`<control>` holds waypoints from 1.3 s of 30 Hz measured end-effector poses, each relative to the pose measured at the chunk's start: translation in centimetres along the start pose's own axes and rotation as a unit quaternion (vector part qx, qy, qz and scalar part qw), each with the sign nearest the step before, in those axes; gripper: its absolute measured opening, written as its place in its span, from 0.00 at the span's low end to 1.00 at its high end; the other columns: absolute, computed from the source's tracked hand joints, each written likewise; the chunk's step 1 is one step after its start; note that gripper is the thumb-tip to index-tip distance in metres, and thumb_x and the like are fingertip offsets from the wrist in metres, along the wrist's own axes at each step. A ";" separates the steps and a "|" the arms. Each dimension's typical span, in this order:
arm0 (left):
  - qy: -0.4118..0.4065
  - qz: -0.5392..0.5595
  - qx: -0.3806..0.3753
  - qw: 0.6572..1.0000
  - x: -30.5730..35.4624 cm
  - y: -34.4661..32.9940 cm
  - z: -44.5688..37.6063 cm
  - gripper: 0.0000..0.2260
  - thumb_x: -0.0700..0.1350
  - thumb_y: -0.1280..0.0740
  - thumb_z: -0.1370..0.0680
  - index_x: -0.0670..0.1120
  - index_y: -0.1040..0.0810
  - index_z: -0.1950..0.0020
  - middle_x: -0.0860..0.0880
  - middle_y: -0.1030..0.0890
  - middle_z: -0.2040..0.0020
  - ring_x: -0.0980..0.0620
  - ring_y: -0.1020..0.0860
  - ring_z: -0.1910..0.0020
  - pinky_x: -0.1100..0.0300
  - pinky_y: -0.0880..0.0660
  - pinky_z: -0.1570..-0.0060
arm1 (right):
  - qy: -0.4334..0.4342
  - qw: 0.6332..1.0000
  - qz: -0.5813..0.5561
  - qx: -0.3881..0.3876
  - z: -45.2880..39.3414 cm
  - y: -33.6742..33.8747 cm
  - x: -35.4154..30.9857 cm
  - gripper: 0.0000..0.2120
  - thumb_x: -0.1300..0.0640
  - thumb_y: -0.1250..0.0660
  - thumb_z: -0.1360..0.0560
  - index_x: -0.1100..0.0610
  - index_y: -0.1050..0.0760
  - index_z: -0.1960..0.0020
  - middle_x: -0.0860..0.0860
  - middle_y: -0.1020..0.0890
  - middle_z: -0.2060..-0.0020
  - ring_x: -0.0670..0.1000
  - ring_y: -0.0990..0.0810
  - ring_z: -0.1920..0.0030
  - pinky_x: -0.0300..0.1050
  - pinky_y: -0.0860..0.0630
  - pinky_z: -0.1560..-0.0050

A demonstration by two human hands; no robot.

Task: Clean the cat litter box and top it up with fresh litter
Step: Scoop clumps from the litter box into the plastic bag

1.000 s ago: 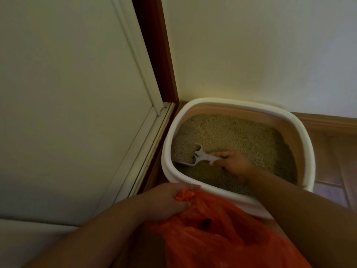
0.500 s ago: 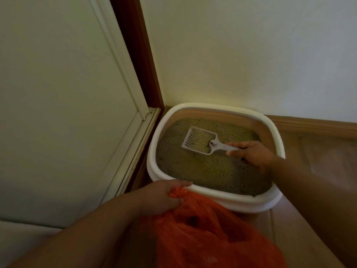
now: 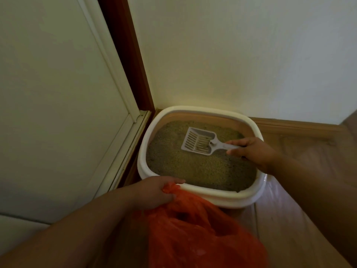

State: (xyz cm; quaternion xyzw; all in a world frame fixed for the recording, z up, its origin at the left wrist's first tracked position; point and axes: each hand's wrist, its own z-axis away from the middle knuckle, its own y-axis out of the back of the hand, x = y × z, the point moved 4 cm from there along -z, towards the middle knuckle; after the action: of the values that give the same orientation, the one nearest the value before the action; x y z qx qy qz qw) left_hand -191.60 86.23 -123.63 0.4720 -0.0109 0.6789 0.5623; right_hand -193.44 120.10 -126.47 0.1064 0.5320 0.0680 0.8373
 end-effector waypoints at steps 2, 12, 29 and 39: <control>-0.002 -0.001 -0.002 1.000 0.2 0.1 0.0 0.21 0.48 0.31 0.19 0.65 0.28 0.28 0.58 0.19 0.42 0.63 0.18 0.50 0.69 0.21 0.54 | -0.001 1.000 0.003 0.014 0.4 0.6 -0.1 0.16 0.61 0.24 0.29 0.50 0.15 0.43 0.54 0.15 0.49 0.57 0.21 0.50 0.53 0.23 0.42; -0.001 -0.038 0.004 0.999 0.2 0.4 0.0 0.21 0.49 0.31 0.20 0.63 0.28 0.27 0.58 0.20 0.41 0.63 0.20 0.47 0.72 0.23 0.51 | 0.000 0.999 -0.008 0.050 2.2 2.8 -0.5 0.16 0.61 0.24 0.30 0.49 0.15 0.44 0.56 0.15 0.46 0.59 0.20 0.47 0.52 0.22 0.47; 0.027 -0.051 -0.002 0.998 -1.9 0.8 0.6 0.24 0.50 0.32 0.19 0.57 0.32 0.23 0.57 0.21 0.38 0.64 0.22 0.45 0.71 0.25 0.49 | 0.000 0.967 0.252 -0.037 -0.1 -7.5 -0.3 0.13 0.54 0.25 0.26 0.50 0.16 0.42 0.50 0.15 0.58 0.46 0.21 0.63 0.38 0.26 0.64; 0.015 -0.008 0.012 1.000 -3.5 1.2 0.6 0.23 0.50 0.31 0.19 0.60 0.29 0.25 0.57 0.22 0.35 0.66 0.23 0.45 0.73 0.26 0.48 | 0.000 0.950 0.308 -0.041 -4.3 -14.2 0.0 0.09 0.52 0.28 0.24 0.55 0.15 0.47 0.55 0.15 0.61 0.47 0.22 0.68 0.42 0.27 0.67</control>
State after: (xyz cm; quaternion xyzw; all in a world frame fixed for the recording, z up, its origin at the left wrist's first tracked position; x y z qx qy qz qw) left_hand -192.49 82.83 -124.97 0.4686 0.0094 0.6814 0.5622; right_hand -197.36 106.80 -131.81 0.2306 0.4704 0.3445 0.7790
